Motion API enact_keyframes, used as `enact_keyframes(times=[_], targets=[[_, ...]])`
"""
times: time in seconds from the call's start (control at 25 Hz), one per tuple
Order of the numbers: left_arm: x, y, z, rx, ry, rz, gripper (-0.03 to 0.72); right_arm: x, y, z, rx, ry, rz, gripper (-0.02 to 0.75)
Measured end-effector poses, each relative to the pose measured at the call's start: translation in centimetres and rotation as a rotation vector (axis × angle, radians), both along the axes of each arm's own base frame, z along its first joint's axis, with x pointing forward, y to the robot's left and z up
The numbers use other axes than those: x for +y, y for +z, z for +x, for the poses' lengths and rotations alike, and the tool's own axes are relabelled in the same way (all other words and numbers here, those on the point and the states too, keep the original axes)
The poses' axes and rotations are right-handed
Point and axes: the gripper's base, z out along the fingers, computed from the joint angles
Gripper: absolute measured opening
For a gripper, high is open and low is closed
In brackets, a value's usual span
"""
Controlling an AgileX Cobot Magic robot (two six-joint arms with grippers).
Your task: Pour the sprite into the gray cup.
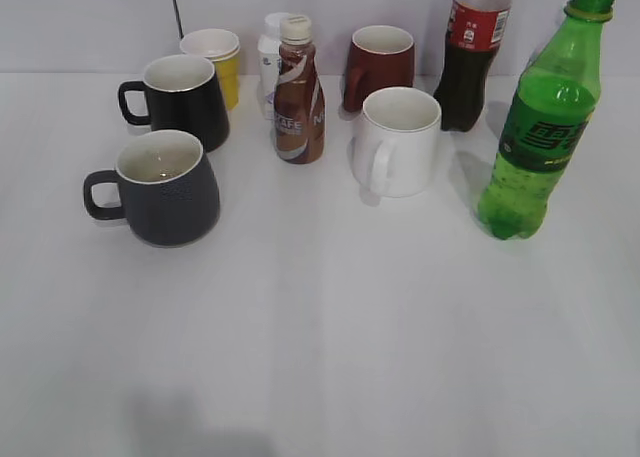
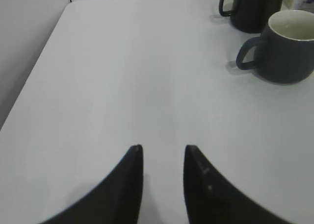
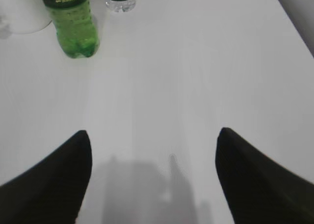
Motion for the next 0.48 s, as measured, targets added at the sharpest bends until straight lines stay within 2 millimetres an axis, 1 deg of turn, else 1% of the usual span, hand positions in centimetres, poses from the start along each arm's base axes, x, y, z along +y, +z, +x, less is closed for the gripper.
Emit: enact_keyframes(times=[0.48], targets=[[0.03, 0.0, 0.0, 0.0, 0.002, 0.004, 0.225, 0.01, 0.0, -0.01, -0.001, 0.0, 0.001, 0.589]])
